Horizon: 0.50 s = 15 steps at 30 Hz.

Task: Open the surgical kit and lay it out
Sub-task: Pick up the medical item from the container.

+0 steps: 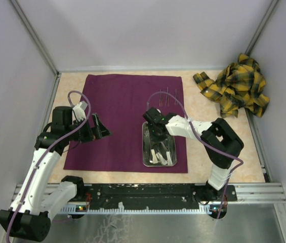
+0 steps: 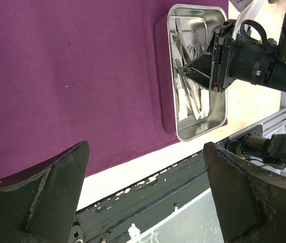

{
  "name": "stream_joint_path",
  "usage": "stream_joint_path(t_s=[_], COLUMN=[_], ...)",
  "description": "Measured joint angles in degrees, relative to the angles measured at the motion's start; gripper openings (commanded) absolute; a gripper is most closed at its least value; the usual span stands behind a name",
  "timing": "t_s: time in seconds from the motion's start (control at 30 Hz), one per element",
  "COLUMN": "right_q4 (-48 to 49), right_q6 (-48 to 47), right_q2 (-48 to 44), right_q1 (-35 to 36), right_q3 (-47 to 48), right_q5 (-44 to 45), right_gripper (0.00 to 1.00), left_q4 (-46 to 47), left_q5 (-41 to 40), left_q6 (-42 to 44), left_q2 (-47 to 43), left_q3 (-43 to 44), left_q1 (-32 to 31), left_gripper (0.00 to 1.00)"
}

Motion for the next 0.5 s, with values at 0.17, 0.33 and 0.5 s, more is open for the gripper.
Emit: stream_joint_path(t_s=[0.17, 0.33, 0.5], right_q4=[0.11, -0.13, 0.13], right_q6=[0.02, -0.04, -0.44], right_q2=[0.26, 0.33, 0.76], right_q1=[0.02, 0.02, 0.02], right_q3=[0.0, 0.83, 2.1], right_q5=[0.33, 0.59, 0.92], right_gripper=[0.15, 0.15, 0.15], left_q4=[0.0, 0.0, 0.0], left_q5=[-0.11, -0.15, -0.26], left_q6=[0.02, 0.02, 0.02], left_q2=[0.0, 0.0, -0.02], left_q3=[0.0, 0.0, 0.0], left_q1=[0.0, 0.0, 0.0], left_gripper=[1.0, 1.0, 1.0])
